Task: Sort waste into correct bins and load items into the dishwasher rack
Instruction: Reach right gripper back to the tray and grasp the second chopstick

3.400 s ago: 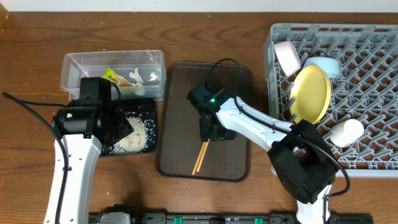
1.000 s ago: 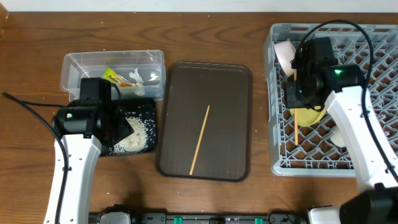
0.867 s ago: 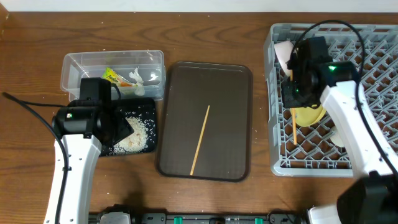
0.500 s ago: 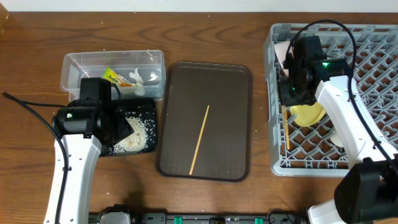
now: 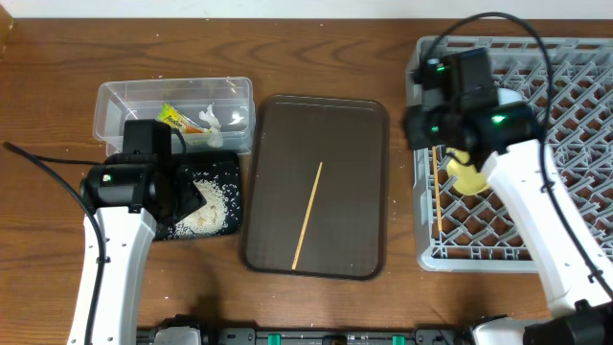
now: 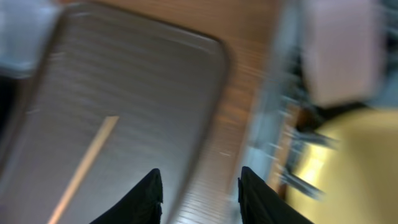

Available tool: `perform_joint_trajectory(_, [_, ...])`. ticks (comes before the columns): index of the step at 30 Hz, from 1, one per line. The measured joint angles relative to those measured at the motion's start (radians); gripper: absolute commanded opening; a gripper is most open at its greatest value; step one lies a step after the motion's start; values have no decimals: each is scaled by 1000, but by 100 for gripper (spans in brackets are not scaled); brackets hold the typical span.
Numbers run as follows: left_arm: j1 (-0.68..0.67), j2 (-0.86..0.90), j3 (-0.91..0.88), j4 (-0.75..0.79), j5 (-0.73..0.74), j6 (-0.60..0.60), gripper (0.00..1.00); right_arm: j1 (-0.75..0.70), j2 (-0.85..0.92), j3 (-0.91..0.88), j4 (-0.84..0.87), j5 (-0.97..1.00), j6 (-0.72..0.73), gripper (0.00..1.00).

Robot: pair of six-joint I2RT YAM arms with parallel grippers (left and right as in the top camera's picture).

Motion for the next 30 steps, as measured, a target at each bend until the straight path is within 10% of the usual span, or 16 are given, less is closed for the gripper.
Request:
perform_joint_trajectory(21, [0, 0, 0, 0, 0, 0, 76, 472, 393, 0, 17, -43, 440, 44])
perform_joint_trajectory(30, [0, 0, 0, 0, 0, 0, 76, 515, 520, 0, -2, -25, 542, 28])
